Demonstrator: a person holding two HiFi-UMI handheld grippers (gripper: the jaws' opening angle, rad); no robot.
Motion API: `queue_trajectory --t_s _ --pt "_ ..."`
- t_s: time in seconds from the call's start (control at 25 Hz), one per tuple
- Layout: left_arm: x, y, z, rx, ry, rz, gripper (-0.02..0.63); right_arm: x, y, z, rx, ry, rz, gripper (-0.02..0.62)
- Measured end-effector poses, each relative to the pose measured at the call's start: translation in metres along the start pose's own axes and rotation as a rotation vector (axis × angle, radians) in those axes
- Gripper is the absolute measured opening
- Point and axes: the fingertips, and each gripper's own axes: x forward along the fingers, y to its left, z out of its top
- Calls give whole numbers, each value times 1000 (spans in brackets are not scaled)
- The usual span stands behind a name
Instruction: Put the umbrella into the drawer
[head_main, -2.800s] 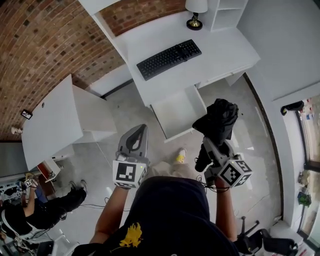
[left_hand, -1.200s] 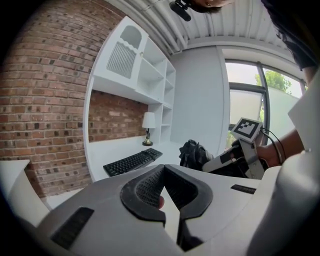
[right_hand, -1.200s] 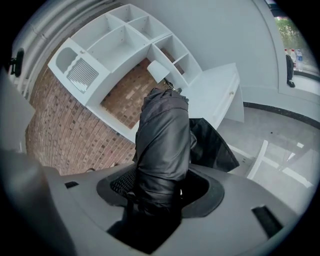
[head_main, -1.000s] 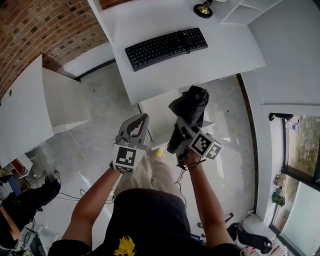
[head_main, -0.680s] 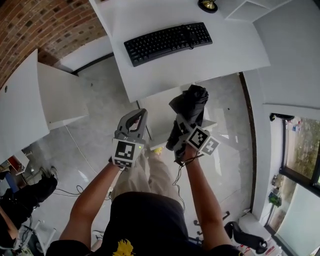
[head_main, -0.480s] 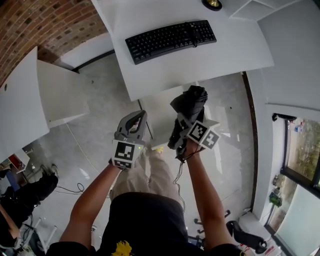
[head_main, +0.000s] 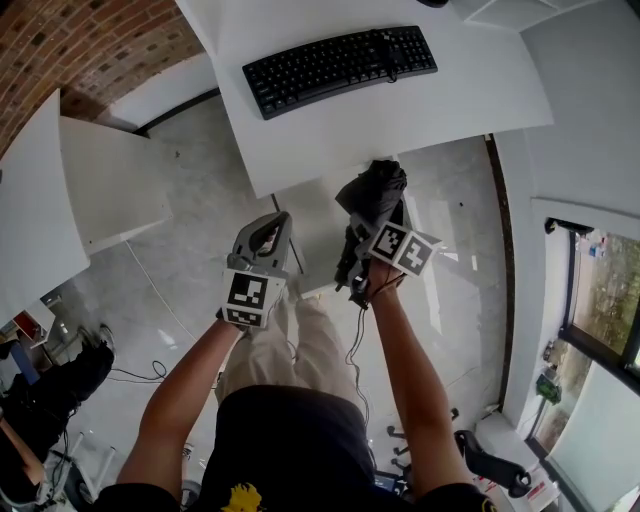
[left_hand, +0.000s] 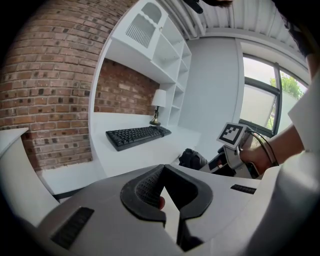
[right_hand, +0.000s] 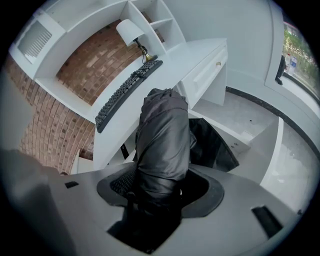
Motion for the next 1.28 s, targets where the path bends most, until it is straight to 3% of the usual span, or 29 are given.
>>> queue_trajectory --t_s 0.24,0.6,1.0,1.28 --pt "20 4 -21 -37 20 -29 17 22 -4 -5 -24 35 -24 242" --pt "39 13 -49 5 70 -43 17 64 -20 -15 -61 128 -37 244" --pt "58 11 -78 -3 101 -48 17 112 -23 -6 -70 88 -11 244" --pt "75 7 -89 -20 88 -61 17 139 -21 -13 -130 94 -2 245"
